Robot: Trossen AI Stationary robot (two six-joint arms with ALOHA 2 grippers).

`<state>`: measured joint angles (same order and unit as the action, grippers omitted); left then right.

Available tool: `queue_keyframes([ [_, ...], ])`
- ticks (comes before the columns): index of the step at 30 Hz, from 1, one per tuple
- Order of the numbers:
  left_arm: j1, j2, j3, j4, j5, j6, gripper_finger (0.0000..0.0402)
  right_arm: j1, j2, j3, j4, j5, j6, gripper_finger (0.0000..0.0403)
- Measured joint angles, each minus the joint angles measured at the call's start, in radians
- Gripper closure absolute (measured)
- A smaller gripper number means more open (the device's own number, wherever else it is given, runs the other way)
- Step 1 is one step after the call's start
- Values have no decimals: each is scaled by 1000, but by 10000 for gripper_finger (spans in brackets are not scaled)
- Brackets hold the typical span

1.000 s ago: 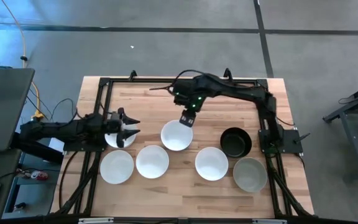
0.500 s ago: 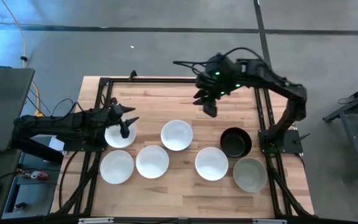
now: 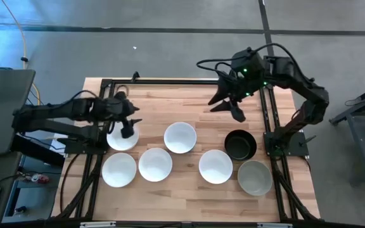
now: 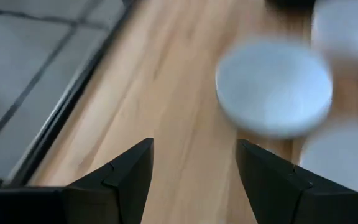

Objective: Nest bowls inside each other
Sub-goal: Stack the white bowl on top of the white bowl

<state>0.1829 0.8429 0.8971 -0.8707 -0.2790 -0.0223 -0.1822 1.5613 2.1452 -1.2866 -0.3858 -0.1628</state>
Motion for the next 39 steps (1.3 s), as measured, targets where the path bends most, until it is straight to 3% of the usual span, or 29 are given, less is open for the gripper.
queue_keyframes([
  [4, 6, 68, 107, -272, -81, 107, 186, 1, -22, 0, -39, -31, -15, 284],
  [9, 79, 63, 111, -376, -152, 171, 186, 34, -68, 0, -19, -100, -73, 284],
  [13, 158, 61, 111, -405, -147, 214, 186, 63, -128, 0, 43, -121, -94, 284],
  [22, 291, 52, 70, -405, -16, 269, 186, 119, -297, -25, 109, -118, -98, 284],
  [32, 337, -10, -68, -322, 72, 294, 186, 126, -596, -383, 285, 153, -14, 284],
  [39, 357, -11, -68, -327, 19, 370, 186, 126, -808, -647, 394, 285, 67, 284],
])
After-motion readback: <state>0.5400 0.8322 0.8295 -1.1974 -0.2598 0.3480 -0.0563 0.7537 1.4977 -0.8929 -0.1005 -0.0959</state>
